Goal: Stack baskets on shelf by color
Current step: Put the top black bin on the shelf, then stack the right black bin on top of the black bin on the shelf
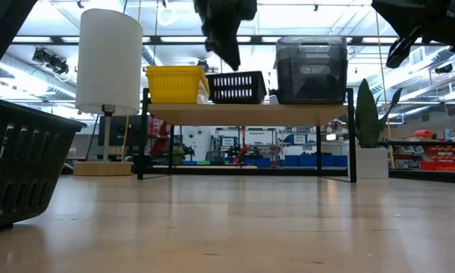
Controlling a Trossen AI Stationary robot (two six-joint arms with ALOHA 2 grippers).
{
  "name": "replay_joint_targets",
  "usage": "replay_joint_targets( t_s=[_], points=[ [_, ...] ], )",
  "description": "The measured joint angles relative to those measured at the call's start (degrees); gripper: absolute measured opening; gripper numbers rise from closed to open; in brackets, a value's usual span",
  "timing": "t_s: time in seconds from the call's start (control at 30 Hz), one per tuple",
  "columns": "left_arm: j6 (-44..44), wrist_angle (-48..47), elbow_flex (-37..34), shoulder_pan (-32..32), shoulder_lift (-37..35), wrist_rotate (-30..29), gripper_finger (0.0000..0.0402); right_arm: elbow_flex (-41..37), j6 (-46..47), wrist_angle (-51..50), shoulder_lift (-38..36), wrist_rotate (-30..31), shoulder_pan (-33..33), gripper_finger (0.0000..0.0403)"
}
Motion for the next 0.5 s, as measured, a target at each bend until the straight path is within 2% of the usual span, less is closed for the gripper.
replay_joint_targets(
  t_s=[0.1, 0.23, 0.4, 0.5],
  points=[
    [-0.6, 0.4, 2.8, -1.6, -0.6, 0.6, 0.0137, 0.0, 0.0, 0.0, 0.0, 0.0, 0.0, 0.0016],
    [2.0, 0.6, 4.6, -5.7, -3.9, 2.5, 0.0142, 0.0, 0.0, 0.0, 0.0, 0.0, 0.0, 0.0016],
    [-0.2, -2.4, 4.5, -11.2, -7.0, 12.0, 0.0132, 0.0, 0.0, 0.0, 0.0, 0.0, 0.0, 0.0016],
    [-4.8, -6.3, 4.2, -14.9, -7.6, 15.0, 0.0124, 0.0, 0.0, 0.0, 0.0, 0.0, 0.0, 0.0016]
  ],
)
